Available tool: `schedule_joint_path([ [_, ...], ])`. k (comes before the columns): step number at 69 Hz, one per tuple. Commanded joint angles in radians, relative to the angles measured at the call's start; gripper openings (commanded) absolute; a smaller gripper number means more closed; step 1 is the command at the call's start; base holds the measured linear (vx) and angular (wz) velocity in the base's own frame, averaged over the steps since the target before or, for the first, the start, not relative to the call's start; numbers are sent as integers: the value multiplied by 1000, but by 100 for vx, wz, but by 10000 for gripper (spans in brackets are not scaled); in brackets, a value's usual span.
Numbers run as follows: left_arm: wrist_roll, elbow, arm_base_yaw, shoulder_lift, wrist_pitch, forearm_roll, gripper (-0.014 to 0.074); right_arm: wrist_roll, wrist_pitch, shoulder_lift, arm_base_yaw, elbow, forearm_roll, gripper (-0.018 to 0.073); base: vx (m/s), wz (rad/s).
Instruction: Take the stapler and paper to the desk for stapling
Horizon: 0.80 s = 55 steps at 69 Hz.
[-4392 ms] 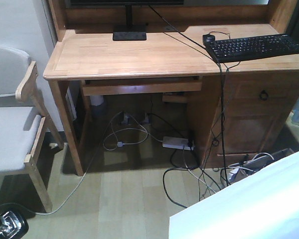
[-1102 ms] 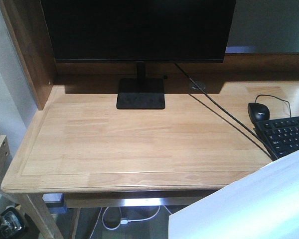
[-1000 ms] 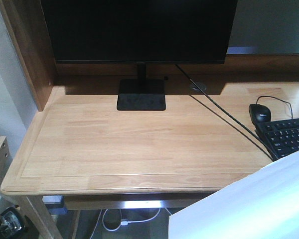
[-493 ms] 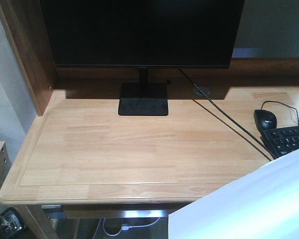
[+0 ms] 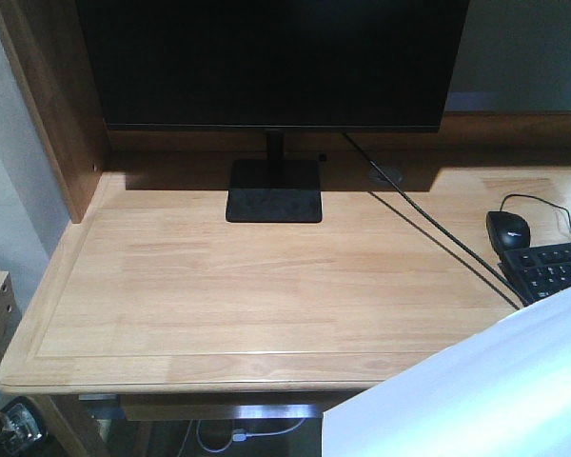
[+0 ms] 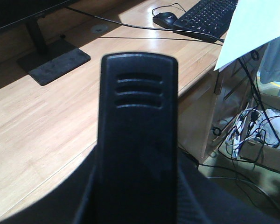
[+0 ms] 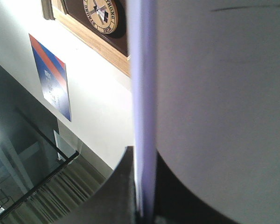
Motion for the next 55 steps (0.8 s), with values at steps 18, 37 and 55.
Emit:
schedule_joint_path([
  [18, 1, -32, -2, 14, -106, -34, -6, -7, -66, -4, 2, -27, -8, -3, 0, 0],
  [37, 1, -32, -2, 14, -123, -34, -6, -7, -66, -4, 2, -27, -8, -3, 0, 0],
  [55, 0, -32, -2, 16, -273, -106, -6, -7, -66, -4, 2, -27, -8, -3, 0, 0],
])
